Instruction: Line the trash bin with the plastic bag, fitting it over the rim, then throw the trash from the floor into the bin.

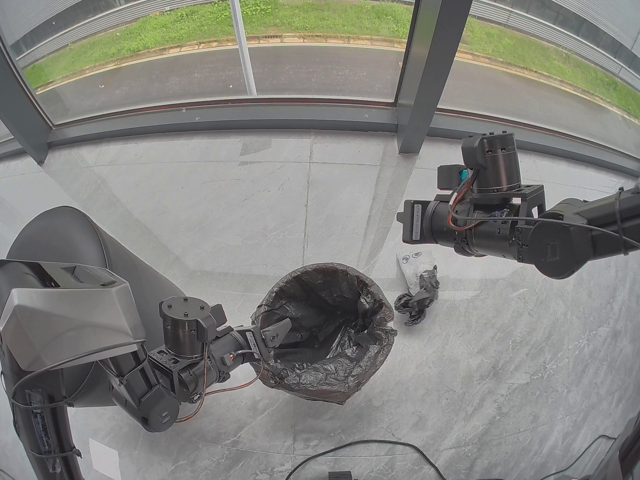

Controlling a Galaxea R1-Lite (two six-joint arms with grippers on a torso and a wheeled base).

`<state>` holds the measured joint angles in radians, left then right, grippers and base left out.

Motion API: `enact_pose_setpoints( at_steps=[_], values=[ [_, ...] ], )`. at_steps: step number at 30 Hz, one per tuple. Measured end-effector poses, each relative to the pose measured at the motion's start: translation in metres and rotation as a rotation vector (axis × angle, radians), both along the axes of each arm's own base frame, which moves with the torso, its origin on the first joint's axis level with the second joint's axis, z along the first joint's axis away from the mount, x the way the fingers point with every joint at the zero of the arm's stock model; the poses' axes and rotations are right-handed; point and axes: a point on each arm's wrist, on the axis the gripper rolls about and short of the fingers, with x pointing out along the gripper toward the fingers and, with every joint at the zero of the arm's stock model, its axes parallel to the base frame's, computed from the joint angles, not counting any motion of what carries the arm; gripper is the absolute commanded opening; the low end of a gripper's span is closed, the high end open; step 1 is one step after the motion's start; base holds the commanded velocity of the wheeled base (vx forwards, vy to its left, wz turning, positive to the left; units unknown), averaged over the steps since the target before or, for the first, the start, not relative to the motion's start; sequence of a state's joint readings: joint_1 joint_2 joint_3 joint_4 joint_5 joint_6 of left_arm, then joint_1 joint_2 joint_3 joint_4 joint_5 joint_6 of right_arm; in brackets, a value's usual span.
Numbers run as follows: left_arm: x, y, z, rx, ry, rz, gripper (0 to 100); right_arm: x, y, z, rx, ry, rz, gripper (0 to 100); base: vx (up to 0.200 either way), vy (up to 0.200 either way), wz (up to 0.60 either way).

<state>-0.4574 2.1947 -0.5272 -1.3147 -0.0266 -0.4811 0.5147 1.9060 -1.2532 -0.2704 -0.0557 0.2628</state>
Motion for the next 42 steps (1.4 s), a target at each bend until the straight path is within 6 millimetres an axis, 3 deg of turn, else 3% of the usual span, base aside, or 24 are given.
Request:
enact_pose_setpoints(
  at_steps=[5,10,18,24,29,36,37,42],
  values=[
    [-0.001,-0.001,0.000,0.000,0.000,-0.005,100,-0.013,0.009,0.013,0.014,-0.024,0.032,0,0.000,0.000,0.00],
    [-0.001,-0.002,0.000,0.001,0.001,-0.006,100,0.012,-0.011,0.006,0.012,-0.019,-0.042,0,0.000,0.000,0.00],
    [-0.001,-0.002,-0.002,0.003,0.007,-0.008,100,0.083,-0.046,-0.052,0.010,0.068,-0.193,0,0.000,0.000,0.00],
    [0.000,-0.003,-0.006,0.007,0.015,-0.008,100,0.126,-0.055,-0.092,0.039,0.091,-0.257,0,0.000,0.000,0.00],
    [0.001,-0.003,-0.010,0.011,0.025,-0.008,100,0.146,-0.056,-0.115,0.073,0.166,-0.325,0,0.000,0.000,0.00],
    [0.001,-0.003,-0.014,0.014,0.034,-0.008,100,0.153,-0.058,-0.135,0.067,0.245,-0.361,0,0.000,0.000,0.00],
    [0.001,-0.003,-0.014,0.016,0.036,-0.008,100,0.154,-0.058,-0.139,0.060,0.260,-0.362,100,0.000,0.000,0.00],
    [0.002,-0.004,-0.018,0.019,0.044,-0.007,100,0.159,-0.058,-0.154,0.032,0.283,-0.358,100,0.000,0.000,0.00]
  ],
)
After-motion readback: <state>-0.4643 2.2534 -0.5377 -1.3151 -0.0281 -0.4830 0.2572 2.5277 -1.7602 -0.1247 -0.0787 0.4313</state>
